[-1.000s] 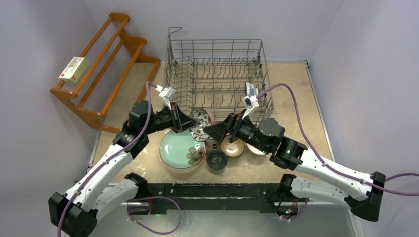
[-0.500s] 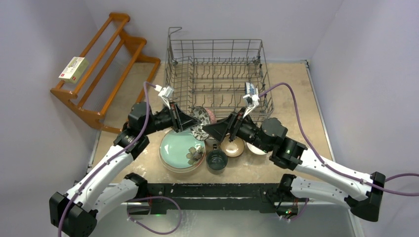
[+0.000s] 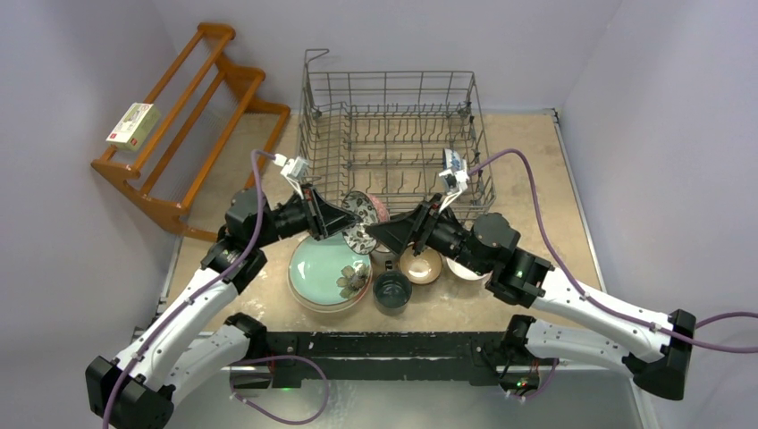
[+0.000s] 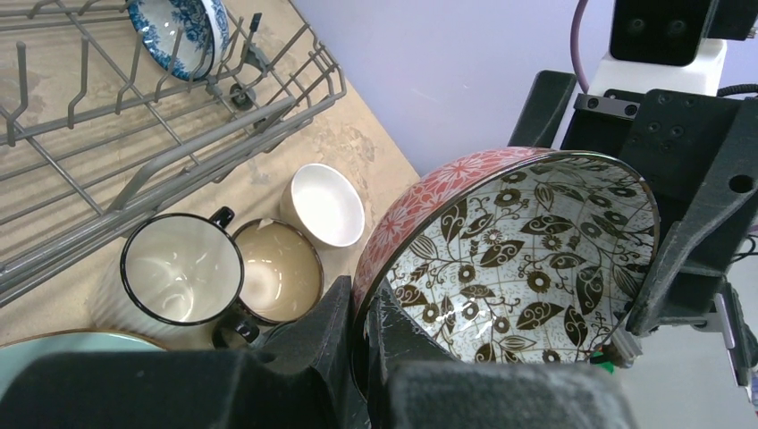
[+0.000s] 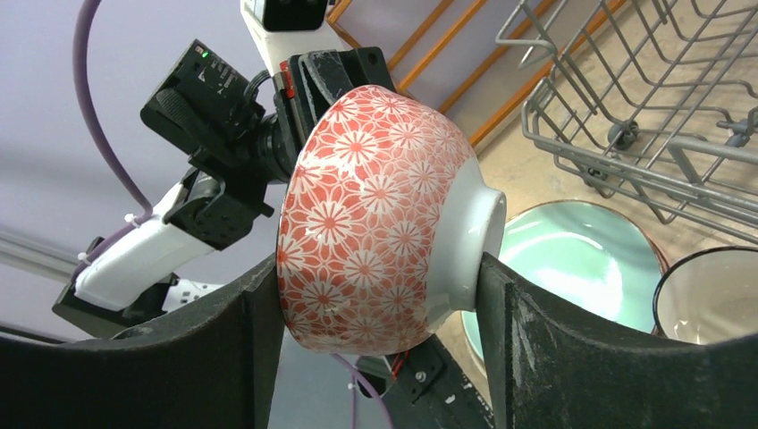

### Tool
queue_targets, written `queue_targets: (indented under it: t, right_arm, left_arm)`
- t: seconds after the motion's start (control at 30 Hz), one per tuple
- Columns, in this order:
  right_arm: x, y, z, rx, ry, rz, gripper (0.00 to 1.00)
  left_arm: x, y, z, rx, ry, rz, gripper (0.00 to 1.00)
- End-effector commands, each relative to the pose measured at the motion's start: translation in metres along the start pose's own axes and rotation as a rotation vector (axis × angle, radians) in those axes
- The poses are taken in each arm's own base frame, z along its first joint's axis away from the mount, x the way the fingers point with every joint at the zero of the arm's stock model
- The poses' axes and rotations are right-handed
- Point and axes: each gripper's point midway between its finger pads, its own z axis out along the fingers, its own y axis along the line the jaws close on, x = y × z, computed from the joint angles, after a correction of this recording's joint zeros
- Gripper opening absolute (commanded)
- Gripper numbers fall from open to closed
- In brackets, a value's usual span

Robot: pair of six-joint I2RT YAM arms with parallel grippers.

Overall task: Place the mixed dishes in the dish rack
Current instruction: Insert the bowl into the dish rack.

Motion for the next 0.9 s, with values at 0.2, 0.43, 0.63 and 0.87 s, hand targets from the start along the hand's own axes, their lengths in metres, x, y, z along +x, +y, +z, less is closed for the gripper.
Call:
queue_targets:
  t: [0.2, 0.43, 0.63, 0.87]
  right_arm:
    - [-0.023, 0.025, 0.0, -0.096, -0.08, -0.012, 0.0]
    - [-0.032, 0.029, 0.0, -0.093, -0.107, -0.024, 0.0]
    - [-0.04, 0.029, 0.001, -0.071, -0.137, -0.035, 0.0]
    - [-0.048, 0.03, 0.002, -0.046, -0.141, -0.074, 0.0]
  left_arm:
    - [-0.018, -0.015, -0.002, 0.05, -0.069, 0.063, 0.0]
    - [-0.019, -0.011, 0.0, 0.025, -0.057, 0.068, 0.08]
    - [-0.021, -0.008, 0.001, 0.008, -0.059, 0.075, 0.3]
    - [-0.032, -0.004, -0.002, -0.062, -0.069, 0.124, 0.47]
